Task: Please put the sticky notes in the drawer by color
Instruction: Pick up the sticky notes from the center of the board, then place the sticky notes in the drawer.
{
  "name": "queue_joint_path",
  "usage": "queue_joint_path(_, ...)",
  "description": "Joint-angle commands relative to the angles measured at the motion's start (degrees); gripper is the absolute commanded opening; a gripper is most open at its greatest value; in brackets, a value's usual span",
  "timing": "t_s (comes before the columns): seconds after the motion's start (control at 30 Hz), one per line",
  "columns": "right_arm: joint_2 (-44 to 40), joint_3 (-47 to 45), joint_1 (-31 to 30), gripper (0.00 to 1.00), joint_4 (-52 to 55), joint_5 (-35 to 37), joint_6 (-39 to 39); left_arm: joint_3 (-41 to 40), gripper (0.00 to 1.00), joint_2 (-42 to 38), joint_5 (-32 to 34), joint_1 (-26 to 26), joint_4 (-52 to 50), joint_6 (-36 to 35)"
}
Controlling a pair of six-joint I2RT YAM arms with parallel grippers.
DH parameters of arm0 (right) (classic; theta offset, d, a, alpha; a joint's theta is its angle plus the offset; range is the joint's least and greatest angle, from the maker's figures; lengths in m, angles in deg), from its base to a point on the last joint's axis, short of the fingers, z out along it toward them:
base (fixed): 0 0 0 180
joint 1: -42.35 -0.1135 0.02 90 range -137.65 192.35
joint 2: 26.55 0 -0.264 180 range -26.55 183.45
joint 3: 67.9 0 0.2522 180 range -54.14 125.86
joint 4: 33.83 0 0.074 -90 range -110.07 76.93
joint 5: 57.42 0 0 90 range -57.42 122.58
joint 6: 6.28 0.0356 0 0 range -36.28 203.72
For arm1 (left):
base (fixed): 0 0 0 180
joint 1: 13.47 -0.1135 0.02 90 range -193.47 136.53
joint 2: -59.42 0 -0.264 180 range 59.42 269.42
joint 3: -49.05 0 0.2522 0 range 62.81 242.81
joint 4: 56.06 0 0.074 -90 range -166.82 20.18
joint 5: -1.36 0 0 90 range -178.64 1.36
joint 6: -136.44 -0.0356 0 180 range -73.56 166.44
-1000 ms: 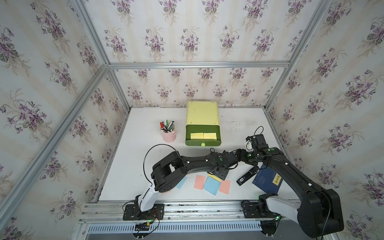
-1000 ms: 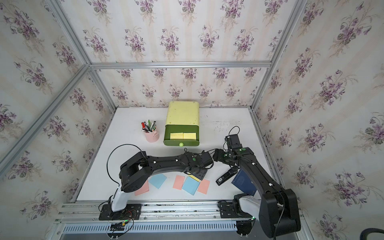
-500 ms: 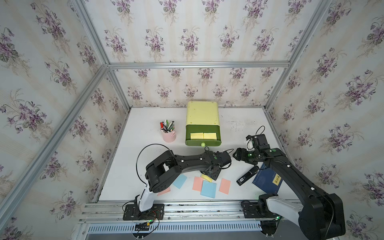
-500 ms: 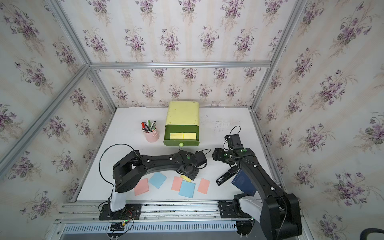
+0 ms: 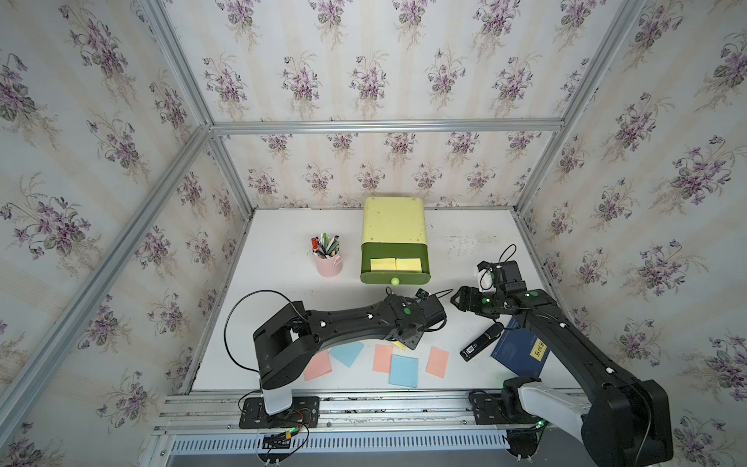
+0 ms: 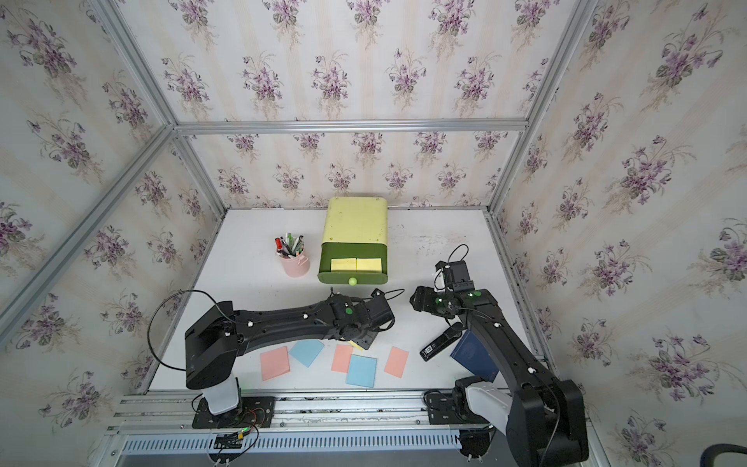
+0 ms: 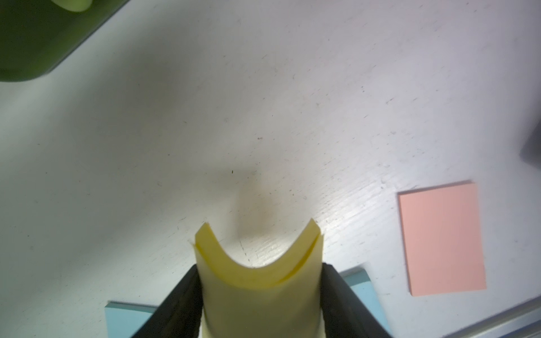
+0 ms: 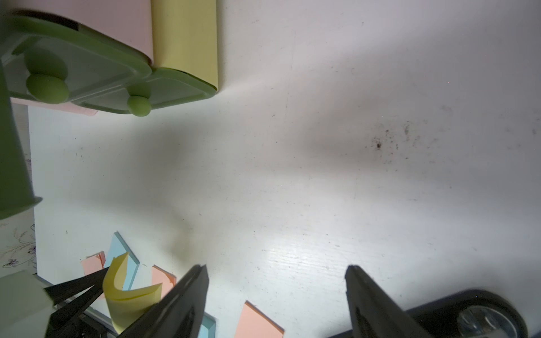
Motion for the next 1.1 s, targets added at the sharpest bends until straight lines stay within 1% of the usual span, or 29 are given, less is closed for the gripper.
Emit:
queue_joint_path(0.0, -0.89, -0.13, 0.01, 0.78, -2.37, -2.07, -0.5, 0.48, 0.6, -2.87, 2.07, 0.62, -1.74, 0.11)
queue_joint_path(0.17, -2.17, -0.65, -0.1, 0.78, -4.02, -3.63, -0.08, 1.62, 0.59, -7.82, 2.3, 0.72, -4.2, 0.6)
queue_joint_path(0.23, -2.37, -0.78, -0.12, 0.78, -4.52, -3.94, 0.01, 4.67, 0.58, -7.9, 2.8, 0.75, -7.35, 0.23)
queue_joint_path(0.4, -2.98, -0.63, -0.1, 0.78, -4.72, -4.97, -0.16, 9.49, 0.59, -9.39, 3.5, 0.84, -10.08, -0.93)
queue_joint_path(0.47, -4.17, -0.72, -0.12, 0.78, -6.06, -7.46, -0.56, 12.3, 0.59, -9.66, 5.43, 0.72, -12.15, -1.14)
queue_joint_path(0.57, -7.26, -1.54, -0.35, 0.79, -9.97, -11.75, 0.27, 16.06, 0.6, -9.45, 7.07, 0.14, -12.06, -2.34)
queue_joint_path(0.7, -9.75, -0.89, -0.38, 0.79, -11.73, -12.88, 1.21, 24.61, 0.6, -7.52, 9.48, -1.79, -16.26, -4.06)
queue_joint_path(0.77, -10.22, -0.77, -0.46, 0.79, -11.88, -12.87, 1.36, 27.95, 0.6, -6.6, 9.58, -3.58, -17.42, -4.81)
queue_joint_path(0.9, -9.66, -1.2, -0.46, 0.79, -12.39, -13.32, 1.52, 32.12, 0.61, -4.8, 12.15, -6.47, -17.74, -6.0)
queue_joint_path(1.07, -11.37, -2.98, -0.65, 0.79, -14.97, -13.23, 3.14, 34.76, 0.62, -1.68, 10.31, -10.79, -15.59, -7.22)
